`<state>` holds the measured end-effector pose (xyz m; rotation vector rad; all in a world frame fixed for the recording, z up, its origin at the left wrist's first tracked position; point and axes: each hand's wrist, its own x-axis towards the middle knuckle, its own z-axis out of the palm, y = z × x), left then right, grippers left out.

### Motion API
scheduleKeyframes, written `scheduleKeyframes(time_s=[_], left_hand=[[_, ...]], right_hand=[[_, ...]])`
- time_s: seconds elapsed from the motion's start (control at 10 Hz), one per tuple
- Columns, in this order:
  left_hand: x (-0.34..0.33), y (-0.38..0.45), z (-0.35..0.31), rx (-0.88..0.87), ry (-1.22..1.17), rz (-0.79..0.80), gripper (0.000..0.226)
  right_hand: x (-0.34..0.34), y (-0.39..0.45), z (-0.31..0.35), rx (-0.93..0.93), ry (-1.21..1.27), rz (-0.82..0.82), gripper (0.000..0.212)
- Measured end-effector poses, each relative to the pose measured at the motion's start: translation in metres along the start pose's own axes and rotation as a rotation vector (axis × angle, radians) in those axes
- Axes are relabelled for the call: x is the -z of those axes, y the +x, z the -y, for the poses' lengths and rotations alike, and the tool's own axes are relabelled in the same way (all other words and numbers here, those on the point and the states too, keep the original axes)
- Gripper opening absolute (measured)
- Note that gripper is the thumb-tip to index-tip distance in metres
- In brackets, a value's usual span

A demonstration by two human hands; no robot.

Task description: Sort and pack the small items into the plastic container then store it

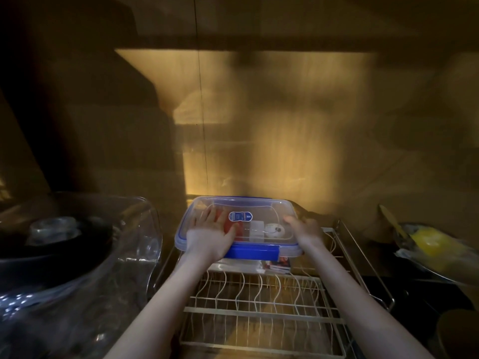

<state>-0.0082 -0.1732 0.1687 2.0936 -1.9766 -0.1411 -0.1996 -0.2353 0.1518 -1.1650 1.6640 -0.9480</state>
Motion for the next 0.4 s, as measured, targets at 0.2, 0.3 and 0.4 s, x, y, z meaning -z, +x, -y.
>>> scheduleKeyframes(time_s=[0.2, 0.3, 0.4], left_hand=[[0.002, 0.006, 0.002, 0.01, -0.001, 0.084, 0.058], [0.019, 0.014, -0.002, 0.03, -0.084, 0.228, 0.053], [0.043, 0.025, -0.006, 0.037, -0.239, 0.245, 0.043]], right_hand=[[0.004, -0.011, 0.005, 0.021, -0.092, 0.009, 0.032], [0.014, -0.022, 0.01, 0.174, -0.25, -0.046, 0.045], [0.033, -0.042, 0.029, 0.46, -0.038, -0.096, 0.045]])
